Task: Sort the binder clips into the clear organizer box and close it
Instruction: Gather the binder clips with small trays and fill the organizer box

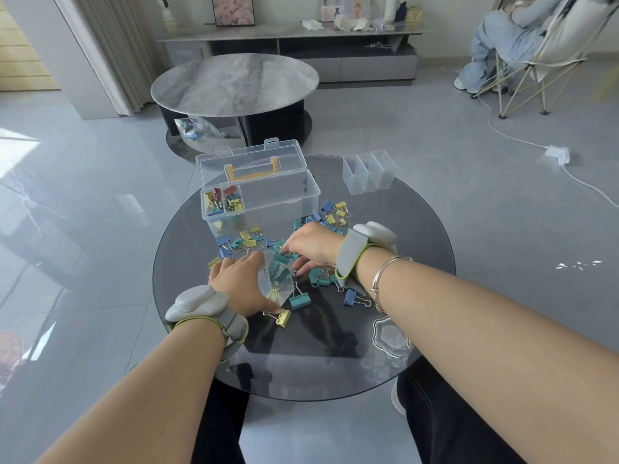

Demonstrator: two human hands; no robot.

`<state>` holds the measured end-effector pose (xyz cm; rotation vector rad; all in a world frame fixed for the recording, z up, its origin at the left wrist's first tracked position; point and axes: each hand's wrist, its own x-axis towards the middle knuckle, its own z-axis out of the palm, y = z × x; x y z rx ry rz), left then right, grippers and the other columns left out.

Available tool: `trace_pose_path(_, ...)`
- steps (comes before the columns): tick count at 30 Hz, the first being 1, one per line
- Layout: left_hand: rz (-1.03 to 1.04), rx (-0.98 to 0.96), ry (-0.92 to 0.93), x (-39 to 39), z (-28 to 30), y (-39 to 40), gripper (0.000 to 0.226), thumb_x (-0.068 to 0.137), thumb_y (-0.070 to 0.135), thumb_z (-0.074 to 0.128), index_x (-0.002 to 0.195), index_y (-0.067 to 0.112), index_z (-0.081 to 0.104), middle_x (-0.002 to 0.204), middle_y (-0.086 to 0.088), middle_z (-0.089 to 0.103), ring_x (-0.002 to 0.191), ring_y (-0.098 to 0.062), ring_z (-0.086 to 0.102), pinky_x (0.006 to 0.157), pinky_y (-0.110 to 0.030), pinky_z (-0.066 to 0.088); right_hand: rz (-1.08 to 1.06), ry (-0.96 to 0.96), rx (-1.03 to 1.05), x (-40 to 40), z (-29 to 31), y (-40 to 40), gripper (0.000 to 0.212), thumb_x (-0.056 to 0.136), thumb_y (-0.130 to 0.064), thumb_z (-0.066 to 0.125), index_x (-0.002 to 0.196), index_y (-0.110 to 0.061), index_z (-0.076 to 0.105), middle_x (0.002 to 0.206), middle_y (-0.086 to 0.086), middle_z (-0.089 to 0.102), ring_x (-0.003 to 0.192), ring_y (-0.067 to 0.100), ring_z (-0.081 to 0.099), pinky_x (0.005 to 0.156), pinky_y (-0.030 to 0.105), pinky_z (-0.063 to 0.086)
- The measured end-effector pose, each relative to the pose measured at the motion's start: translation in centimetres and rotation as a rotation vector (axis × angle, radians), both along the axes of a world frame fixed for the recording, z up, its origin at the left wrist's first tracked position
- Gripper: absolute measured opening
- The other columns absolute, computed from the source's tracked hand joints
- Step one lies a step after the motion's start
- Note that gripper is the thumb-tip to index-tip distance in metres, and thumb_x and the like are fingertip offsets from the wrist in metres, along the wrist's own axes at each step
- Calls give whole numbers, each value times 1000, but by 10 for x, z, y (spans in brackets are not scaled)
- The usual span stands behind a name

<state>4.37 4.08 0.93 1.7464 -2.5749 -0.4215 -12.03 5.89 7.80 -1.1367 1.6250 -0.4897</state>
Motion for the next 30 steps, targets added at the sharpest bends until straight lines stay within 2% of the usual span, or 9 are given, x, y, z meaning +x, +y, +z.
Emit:
trace_pose_path(4,0,2,-4,-1,0,0,71,50,67,76,97,36,33,104,11,57,94,-18,37,99,-43,28,150,145,-123,-1,2,6,37,88,9,40,109,-3,68,84,11,64,53,10,65,47,11,48)
trace_pose_path(9,4,1,-25,-2,0,2,69,50,68,75,94,35,33,95,12,49,93,-19,38,98,-42,29,172,167,-149,3,-4,8,23,86,3,57,106,-1,68,81,17,72,68,27,70,69,29,59)
trace_pose_path(15,8,8,-26,-3,2,1,68,52,67,76,94,35,33,92,13,46,94,-18,37,101,-43,29,361,352,-194,4,-3,6,25,87,-11,58,105,-14,75,115,0,70,102,15,59,85,19,42)
trace_pose_path(19,9,1,-24,-3,2,3,67,53,66,76,96,34,36,97,10,52,96,-20,40,101,-43,29,432,428,-254,-1,4,12,32,86,-7,54,104,-22,76,78,-21,58,78,12,53,67,16,40)
trace_pose_path(22,13,-6,-62,-3,2,3,74,53,67,75,107,30,40,109,8,57,107,-23,43,103,-41,28,454,368,-263,-1,5,15,47,81,6,42,105,-16,75,105,-5,65,98,12,60,80,21,47)
trace_pose_path(23,10,-11,-77,-3,2,3,77,53,68,74,110,29,41,111,7,58,109,-23,43,102,-40,28,440,341,-256,-1,5,16,50,79,9,39,103,-14,76,105,-2,67,86,1,63,71,15,48)
trace_pose_path(26,9,-15,-68,-3,2,3,81,53,69,74,116,30,42,114,8,58,110,-23,42,102,-40,27,318,305,-303,-3,5,15,45,75,10,39,88,-7,78,52,-17,62,45,-2,51,40,9,32)
trace_pose_path(28,5,-13,-51,-2,1,3,81,52,69,75,114,32,40,116,10,57,110,-22,42,101,-40,27,196,290,-375,-5,2,14,38,71,11,41,76,-4,76,38,-11,49,43,5,47,44,16,34)
trace_pose_path(30,-1,-16,-25,-1,1,3,77,50,69,75,107,35,37,114,11,57,107,-22,42,99,-40,27,137,286,-418,-6,0,12,36,72,10,42,78,-6,74,54,-6,54,55,11,48,54,24,39)
